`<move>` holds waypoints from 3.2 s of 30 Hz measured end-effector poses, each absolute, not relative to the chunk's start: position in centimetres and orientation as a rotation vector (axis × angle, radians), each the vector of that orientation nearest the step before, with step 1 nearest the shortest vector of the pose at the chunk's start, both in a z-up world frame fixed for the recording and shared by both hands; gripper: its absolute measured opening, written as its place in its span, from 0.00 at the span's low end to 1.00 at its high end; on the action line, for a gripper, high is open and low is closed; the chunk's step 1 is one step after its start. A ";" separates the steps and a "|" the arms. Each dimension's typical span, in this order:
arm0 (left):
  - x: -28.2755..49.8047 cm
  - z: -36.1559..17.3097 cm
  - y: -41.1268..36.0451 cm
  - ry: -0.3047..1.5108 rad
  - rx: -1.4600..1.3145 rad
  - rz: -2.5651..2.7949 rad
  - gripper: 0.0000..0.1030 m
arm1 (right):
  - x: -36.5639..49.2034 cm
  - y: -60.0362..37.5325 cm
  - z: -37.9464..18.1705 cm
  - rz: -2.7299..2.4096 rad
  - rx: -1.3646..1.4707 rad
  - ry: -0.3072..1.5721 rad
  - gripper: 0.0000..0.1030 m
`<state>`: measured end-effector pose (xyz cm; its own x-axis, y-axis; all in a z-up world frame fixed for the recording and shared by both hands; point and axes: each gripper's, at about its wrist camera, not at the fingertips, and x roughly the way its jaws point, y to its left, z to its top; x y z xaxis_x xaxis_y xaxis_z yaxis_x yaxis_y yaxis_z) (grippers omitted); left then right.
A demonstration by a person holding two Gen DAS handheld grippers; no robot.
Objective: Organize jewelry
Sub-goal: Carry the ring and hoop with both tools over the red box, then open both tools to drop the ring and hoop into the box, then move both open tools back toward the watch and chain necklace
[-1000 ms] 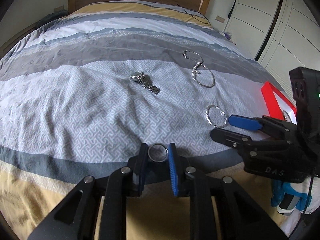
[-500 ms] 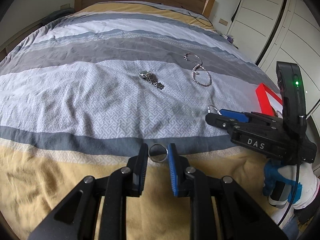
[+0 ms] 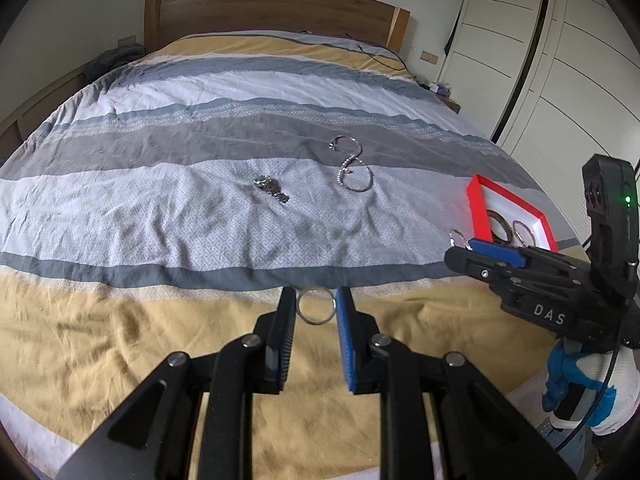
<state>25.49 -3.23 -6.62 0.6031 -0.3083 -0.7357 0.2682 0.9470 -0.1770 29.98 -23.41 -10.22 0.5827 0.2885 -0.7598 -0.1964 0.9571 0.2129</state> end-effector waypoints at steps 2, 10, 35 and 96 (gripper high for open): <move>25.0 -6.1 -4.4 0.858 -0.038 -0.346 0.18 | 28.8 -24.6 -9.4 0.270 0.116 0.893 0.40; 25.4 -5.3 -13.2 0.873 0.017 -0.469 0.18 | 25.6 -32.4 -8.0 0.167 0.147 0.863 0.40; 36.7 -13.4 -39.2 1.006 0.221 -0.648 0.18 | 35.1 -51.5 -15.8 -0.013 -0.023 1.074 0.41; 7.7 8.8 -8.1 0.674 0.094 -0.145 0.39 | 7.4 -28.6 5.4 0.056 0.104 0.729 0.57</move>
<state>7.71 -8.10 8.81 0.7719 -0.1032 -0.6273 0.1641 0.9856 0.0398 7.44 -28.59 5.44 0.7445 0.0876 -0.6618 -0.0151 0.9933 0.1145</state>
